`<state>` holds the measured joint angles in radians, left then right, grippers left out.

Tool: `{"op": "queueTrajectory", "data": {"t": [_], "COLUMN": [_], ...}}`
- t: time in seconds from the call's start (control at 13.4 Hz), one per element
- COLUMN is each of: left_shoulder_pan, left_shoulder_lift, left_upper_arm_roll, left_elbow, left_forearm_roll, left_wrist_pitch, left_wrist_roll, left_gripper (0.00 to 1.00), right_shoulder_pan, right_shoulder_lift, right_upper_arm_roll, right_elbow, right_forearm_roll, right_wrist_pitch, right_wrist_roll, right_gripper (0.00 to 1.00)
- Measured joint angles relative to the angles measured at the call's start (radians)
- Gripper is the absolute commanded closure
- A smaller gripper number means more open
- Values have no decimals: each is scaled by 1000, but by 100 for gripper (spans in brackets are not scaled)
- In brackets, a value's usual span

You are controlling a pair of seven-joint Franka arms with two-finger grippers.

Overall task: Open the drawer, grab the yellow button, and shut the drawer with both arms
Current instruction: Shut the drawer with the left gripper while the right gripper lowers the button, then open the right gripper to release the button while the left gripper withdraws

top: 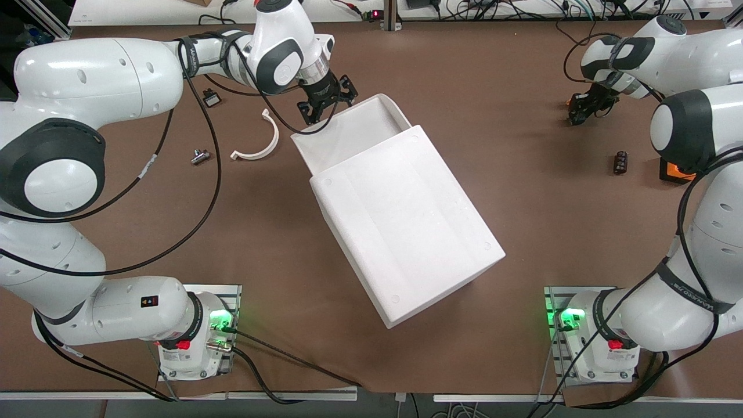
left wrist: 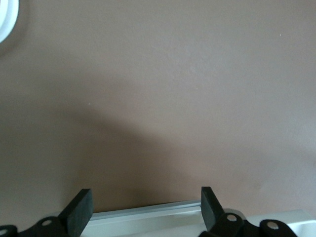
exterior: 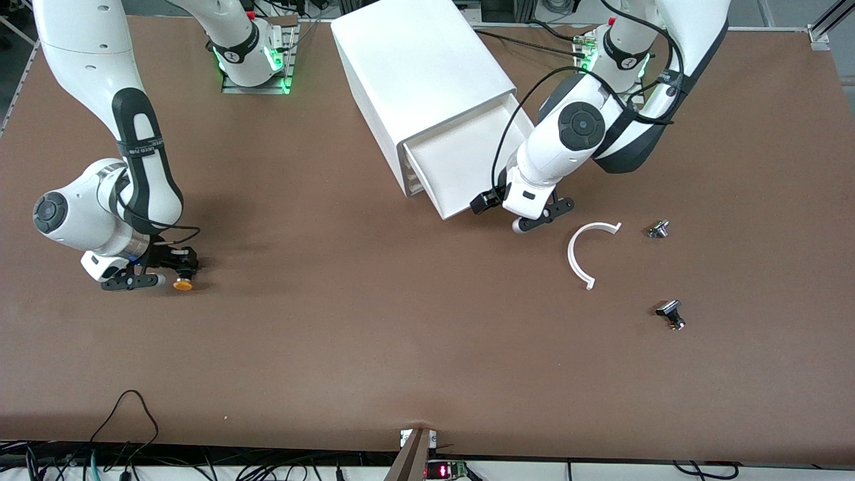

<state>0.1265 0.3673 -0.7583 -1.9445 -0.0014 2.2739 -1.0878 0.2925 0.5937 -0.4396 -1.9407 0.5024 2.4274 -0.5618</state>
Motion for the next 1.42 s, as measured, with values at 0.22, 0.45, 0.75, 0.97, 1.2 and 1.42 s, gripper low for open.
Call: {"op": "queueTrajectory", "data": {"t": [0.22, 0.45, 0.75, 0.97, 1.2, 1.42], "left_shoulder_pan": [0, 0, 2, 2, 5, 5], "left_shoulder_lift": [-3, -5, -7, -7, -8, -8], "left_upper_arm_roll": [-33, -71, -114, -142, -178, -200], "left_elbow": [-13, -30, -51, -68, -69, -69], "left_forearm_roll": [0, 0, 0, 0, 0, 0], "left_wrist_pitch": [0, 0, -2, -15, -88, -101], "left_wrist_roll": [-43, -72, -97, -105, -110, -145], "left_gripper": [2, 2, 2, 2, 2, 2], "right_shoulder_pan": [6, 12, 20, 32, 35, 53], "right_shoulder_lift": [-5, -23, -90, -162, -234, -278], "right_upper_arm_roll": [4, 4, 4, 4, 4, 4], "right_elbow": [8, 19, 26, 32, 34, 41], "right_forearm_roll": [3, 3, 0, -48, -128, -177], "right_wrist_pitch": [0, 0, -12, -35, -56, -69], "right_wrist_roll": [0, 0, -1, -2, -2, -2], "right_gripper": [2, 1, 1, 1, 1, 1]}}
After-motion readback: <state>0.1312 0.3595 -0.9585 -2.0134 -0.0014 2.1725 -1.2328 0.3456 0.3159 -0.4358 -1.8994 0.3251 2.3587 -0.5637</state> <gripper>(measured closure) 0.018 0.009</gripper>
